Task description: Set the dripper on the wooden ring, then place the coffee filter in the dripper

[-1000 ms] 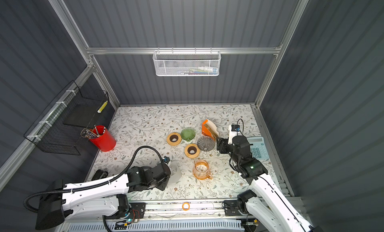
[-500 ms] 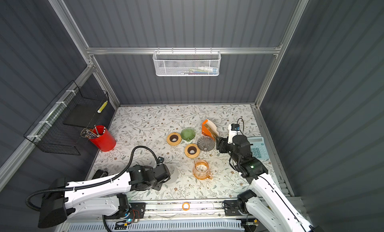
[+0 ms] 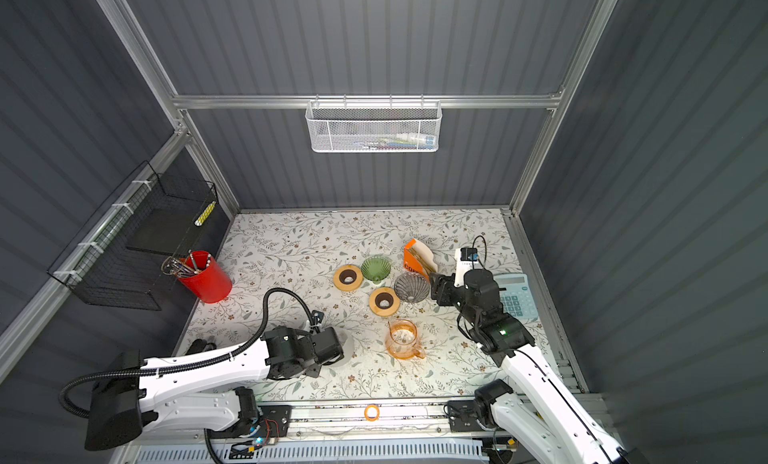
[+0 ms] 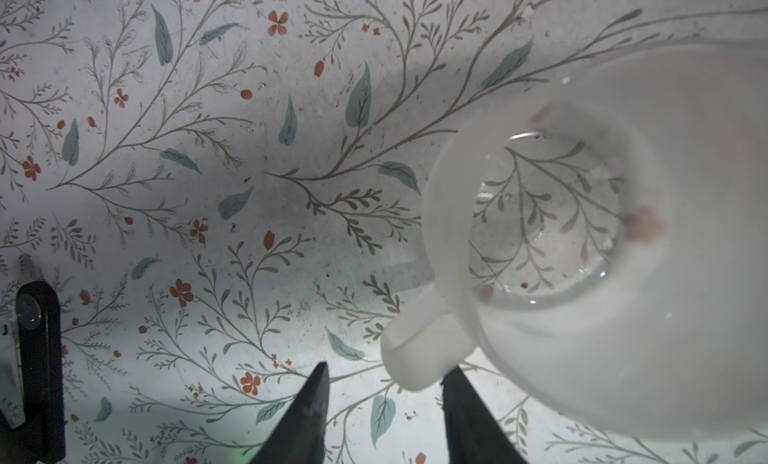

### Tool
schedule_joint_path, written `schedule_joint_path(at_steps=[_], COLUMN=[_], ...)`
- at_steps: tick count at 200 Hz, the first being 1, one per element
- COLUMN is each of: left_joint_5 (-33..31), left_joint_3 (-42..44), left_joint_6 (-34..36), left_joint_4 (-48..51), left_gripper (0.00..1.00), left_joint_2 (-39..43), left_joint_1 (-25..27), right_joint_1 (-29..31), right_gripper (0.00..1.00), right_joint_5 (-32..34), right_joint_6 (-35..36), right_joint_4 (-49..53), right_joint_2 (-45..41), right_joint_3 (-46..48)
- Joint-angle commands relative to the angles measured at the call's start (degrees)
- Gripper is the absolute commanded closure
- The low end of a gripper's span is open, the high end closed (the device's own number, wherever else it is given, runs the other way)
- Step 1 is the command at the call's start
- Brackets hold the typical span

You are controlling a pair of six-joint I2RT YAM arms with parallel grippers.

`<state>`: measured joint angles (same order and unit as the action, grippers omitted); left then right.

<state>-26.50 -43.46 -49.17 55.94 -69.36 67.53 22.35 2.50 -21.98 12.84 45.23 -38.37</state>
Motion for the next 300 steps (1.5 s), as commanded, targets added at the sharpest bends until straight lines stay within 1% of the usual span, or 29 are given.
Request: schedule_joint_path(at_steps=[1, 37, 69, 84, 91, 130, 160, 185, 200, 211, 230, 242, 252, 259, 269, 275, 288, 300], left_joint_5=[-3.34, -5.75, -8.06, -8.22, -8.37, -9.69, -9.11, -5.93, -4.54, -4.57, -5.46, -6.09, -7.50, -8.56, -7.63, -4.75, 3.53, 6.91], left_joint_3=[-1.51, -1.08, -1.24, -1.36, -1.32, -1.62, -1.85, -2.80, -4.59, -6.47, -10.90, -14.81, -18.79, -21.30, -24.23, -25.29, -25.72, -25.95], left_joint_6=[-2.45, -2.37, -2.68, -2.60, -2.68, -3.30, -2.94, 0.22, 1.13, 1.20, 3.40, 6.07, 8.02, 9.40, 11.82, 13.31, 17.34, 19.38], left_joint_4=[3.46, 2.44, 2.49, 2.45, 0.85, 1.80, 3.88, 2.98, 3.31, 4.18, 4.24, 2.78, 2.50, 1.60, -0.59, -2.20, -8.03, -11.71], left_gripper=[0.54, 0.53, 0.52, 0.52, 0.52, 0.52, 0.52, 0.52, 0.53, 0.53, 0.52, 0.51, 0.46, 0.42, 0.41, 0.42, 0.42, 0.42], left_joint_2=[0.20, 0.98, -0.50, -0.94, -1.03, -0.45, 1.60, 4.82, 5.96, 6.46, 6.16, 4.53, 2.05, -0.10, -3.26, -4.92, -7.17, -8.74], left_joint_1=[0.24, 0.24, 0.15, 0.10, 0.08, -0.07, -0.11, -0.11, -0.11, -0.11, -0.11, -0.11, -0.20, -0.84, -4.38, -7.83, -15.26, -20.91], right_joint_1=[0.30, 0.55, 0.94, 1.13, 1.28, 1.54, 1.65, 1.94, 2.63, 3.17, 4.38, 5.03, 5.56, 5.77, 6.08, 6.21, 6.37, 6.53], right_gripper=[0.32, 0.32, 0.33, 0.33, 0.33, 0.33, 0.33, 0.33, 0.34, 0.34, 0.34, 0.34, 0.34, 0.34, 0.34, 0.34, 0.34, 0.34], right_joint_5=[-0.50, -0.79, -0.92, -0.83, -0.70, -0.48, -0.63, -0.84, 0.47, 1.21, 2.41, 3.23, 3.65, 3.57, 3.64, 3.84, 3.51, 3.14], right_joint_6=[-0.38, -0.82, -1.02, -1.02, -0.94, -0.81, -0.95, -1.11, -0.97, -0.66, -0.13, 0.16, 0.46, 0.77, 1.03, 1.13, 1.30, 1.69], right_joint_4=[-0.54, -0.54, -0.42, -0.37, -0.26, 0.27, 0.34, 0.97, 1.74, 2.60, 4.63, 5.86, 6.80, 7.54, 8.67, 9.11, 9.13, 10.88], right_joint_2=[-0.22, -0.06, 0.29, 0.13, 0.12, -0.15, -0.23, -0.31, -0.41, -0.28, 0.24, 0.76, 1.36, 1.88, 2.76, 3.28, 4.51, 5.66], right_joint_3=[-1.74, -1.80, -2.02, -2.06, -2.15, -2.59, -2.95, -3.75, -4.28, -5.04, -7.22, -8.83, -10.42, -11.63, -13.40, -14.47, -16.43, -17.94])
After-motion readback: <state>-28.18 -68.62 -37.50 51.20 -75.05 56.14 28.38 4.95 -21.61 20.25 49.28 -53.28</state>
